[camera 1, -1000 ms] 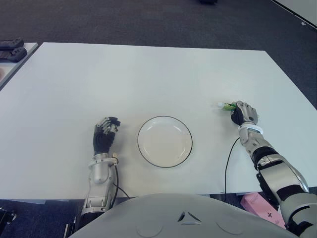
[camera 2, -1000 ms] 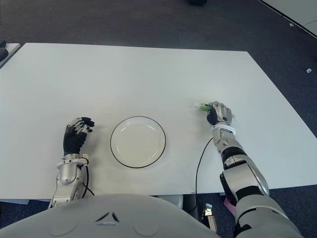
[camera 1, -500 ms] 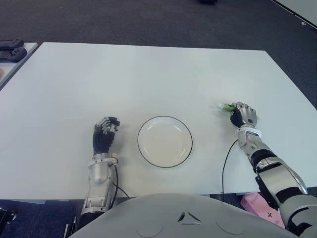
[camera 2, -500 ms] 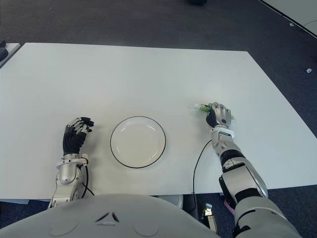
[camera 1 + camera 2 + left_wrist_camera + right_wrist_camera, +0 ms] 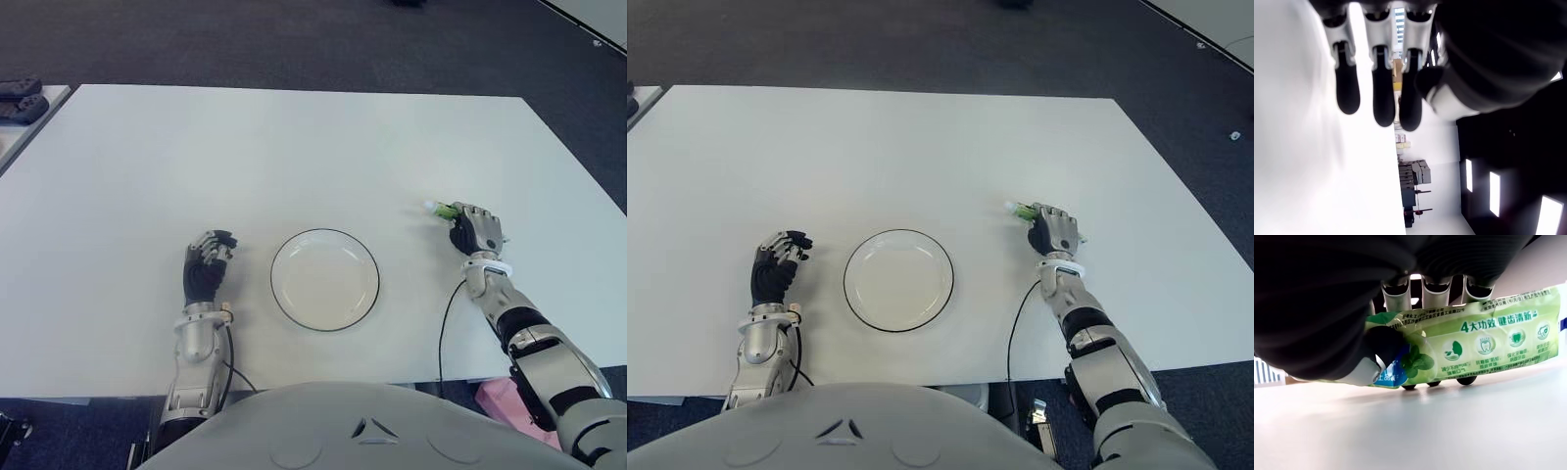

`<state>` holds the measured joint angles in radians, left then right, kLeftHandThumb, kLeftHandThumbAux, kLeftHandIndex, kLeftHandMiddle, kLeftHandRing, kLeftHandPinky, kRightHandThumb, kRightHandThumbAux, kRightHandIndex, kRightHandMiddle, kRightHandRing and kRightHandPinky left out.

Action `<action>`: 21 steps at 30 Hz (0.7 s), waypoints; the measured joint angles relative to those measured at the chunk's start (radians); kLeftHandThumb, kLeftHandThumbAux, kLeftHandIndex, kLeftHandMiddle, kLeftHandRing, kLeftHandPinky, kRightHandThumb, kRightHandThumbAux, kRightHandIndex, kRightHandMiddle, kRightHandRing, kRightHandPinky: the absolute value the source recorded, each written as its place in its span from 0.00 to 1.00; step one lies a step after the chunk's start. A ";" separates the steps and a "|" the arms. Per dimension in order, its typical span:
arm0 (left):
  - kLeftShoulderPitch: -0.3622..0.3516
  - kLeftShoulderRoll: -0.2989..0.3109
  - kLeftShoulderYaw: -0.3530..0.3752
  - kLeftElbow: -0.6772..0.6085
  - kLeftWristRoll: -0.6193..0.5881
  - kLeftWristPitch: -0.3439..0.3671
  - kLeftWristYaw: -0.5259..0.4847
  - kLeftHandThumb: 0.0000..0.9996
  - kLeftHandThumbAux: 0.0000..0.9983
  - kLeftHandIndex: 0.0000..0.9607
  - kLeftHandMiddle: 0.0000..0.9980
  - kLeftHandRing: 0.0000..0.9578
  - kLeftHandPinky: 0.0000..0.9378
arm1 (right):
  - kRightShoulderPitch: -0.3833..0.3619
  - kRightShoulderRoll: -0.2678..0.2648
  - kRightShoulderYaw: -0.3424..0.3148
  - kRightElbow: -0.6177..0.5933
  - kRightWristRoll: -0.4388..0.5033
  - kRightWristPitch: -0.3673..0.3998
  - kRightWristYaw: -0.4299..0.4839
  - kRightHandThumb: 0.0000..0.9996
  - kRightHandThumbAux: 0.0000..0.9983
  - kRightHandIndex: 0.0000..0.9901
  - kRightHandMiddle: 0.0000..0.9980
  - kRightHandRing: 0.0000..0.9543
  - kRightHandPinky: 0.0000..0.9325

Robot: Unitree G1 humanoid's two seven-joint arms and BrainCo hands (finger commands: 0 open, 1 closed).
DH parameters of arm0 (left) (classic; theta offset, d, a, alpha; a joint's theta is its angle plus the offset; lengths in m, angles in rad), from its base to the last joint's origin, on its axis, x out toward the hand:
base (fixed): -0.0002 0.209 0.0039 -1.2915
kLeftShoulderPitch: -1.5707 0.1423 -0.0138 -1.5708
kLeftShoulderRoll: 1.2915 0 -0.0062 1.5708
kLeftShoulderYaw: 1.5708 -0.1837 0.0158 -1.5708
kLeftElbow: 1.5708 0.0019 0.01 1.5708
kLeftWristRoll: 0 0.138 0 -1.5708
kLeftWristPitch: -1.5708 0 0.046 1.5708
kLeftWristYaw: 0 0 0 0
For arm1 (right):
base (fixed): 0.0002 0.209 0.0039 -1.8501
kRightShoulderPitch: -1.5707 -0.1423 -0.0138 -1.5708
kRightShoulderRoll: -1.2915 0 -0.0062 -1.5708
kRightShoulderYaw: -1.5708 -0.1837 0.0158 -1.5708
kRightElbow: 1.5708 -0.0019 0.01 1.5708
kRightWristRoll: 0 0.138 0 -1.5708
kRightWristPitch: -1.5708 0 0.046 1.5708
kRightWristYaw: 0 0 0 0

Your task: Put the toothpaste on the table into the plate.

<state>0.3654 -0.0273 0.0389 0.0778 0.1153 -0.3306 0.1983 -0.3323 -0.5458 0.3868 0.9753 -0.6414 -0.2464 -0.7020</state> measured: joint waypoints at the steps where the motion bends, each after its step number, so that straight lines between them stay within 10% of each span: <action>1: -0.001 0.000 0.000 0.000 0.000 0.000 0.000 0.71 0.72 0.44 0.48 0.48 0.49 | 0.015 -0.001 -0.004 -0.031 -0.001 0.000 0.001 0.85 0.68 0.40 0.54 0.88 0.89; 21: -0.016 -0.003 0.001 0.000 0.003 0.021 0.000 0.71 0.72 0.45 0.48 0.49 0.51 | 0.190 -0.013 -0.087 -0.722 -0.037 -0.026 0.130 0.85 0.68 0.39 0.54 0.91 0.94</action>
<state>0.3493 -0.0304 0.0396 0.0774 0.1183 -0.3093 0.1983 -0.1427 -0.5592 0.3003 0.2537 -0.6786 -0.2723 -0.5715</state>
